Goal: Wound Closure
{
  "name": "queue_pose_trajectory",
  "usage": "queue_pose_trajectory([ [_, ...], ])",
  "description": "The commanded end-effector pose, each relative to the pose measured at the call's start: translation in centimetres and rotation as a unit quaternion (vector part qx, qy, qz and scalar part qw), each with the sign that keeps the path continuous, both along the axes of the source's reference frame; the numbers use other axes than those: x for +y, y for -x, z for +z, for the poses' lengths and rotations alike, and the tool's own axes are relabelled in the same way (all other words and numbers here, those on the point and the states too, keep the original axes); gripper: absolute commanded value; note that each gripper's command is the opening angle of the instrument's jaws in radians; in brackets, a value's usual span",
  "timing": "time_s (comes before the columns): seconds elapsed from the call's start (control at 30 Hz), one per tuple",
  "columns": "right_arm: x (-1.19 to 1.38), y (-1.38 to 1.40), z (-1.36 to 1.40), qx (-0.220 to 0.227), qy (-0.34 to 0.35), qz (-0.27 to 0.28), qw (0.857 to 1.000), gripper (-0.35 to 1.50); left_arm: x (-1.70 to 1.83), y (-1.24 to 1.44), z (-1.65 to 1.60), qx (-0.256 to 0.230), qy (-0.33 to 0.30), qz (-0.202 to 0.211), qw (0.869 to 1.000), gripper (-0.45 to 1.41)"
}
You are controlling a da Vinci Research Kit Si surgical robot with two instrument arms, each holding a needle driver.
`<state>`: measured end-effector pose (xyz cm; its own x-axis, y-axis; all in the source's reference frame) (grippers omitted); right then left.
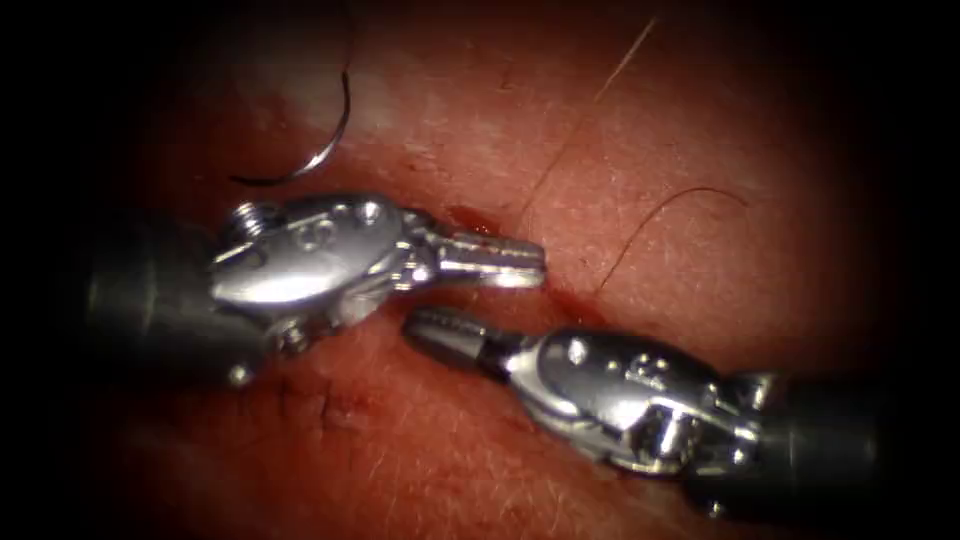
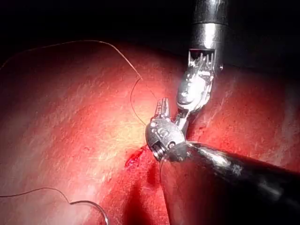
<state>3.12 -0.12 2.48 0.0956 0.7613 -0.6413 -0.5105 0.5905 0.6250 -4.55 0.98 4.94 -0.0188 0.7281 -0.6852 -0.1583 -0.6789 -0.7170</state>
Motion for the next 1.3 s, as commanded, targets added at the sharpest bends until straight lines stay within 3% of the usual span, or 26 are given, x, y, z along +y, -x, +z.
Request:
queue_pose_trajectory([
  [0.03, -0.08, -0.03, 0.04, -0.002, -0.001, -0.005, 1.000, -0.35, -0.05, 0.05, 0.06, 0.001, -0.001, 0.000, 1.000, -0.45],
  [0.17, -0.17, -0.03, 0.09, -0.015, -0.002, -0.021, 1.000, -0.35, 0.01, 0.06, 0.05, 0.028, -0.003, -0.026, 0.999, -0.45],
  [0.2, -0.23, -0.03, 0.11, -0.019, -0.003, -0.027, 0.999, -0.35, 0.04, 0.07, 0.04, 0.039, -0.004, -0.037, 0.999, 0.05],
  [0.27, -0.31, -0.03, 0.16, -0.024, -0.004, -0.034, 0.999, -0.35, 0.08, 0.07, 0.02, 0.062, -0.006, -0.056, 0.997, 0.63],
  [0.33, -0.42, -0.02, 0.21, -0.033, -0.004, -0.042, 0.999, -0.35, 0.10, 0.07, 0.00, 0.072, -0.008, -0.065, 0.995, 0.96],
  [0.4, -0.52, 0.01, 0.26, -0.038, -0.003, -0.047, 0.998, -0.35, 0.12, 0.05, -0.01, 0.080, -0.010, -0.072, 0.994, 1.08],
  [0.77, -0.92, 0.15, 0.54, -0.074, -0.003, -0.076, 0.994, -0.35, 0.31, -0.06, -0.11, 0.095, -0.022, -0.085, 0.992, 1.11],
  [1.07, -1.05, 0.01, 0.69, -0.110, 0.009, -0.091, 0.990, -0.35, 0.47, 0.16, -0.14, 0.095, -0.072, -0.082, 0.989, 1.10],
  [1.3, -1.05, 0.01, 0.69, -0.126, 0.024, -0.095, 0.987, -0.35, 0.40, 0.42, 0.01, 0.076, -0.147, -0.053, 0.985, 1.10],
])
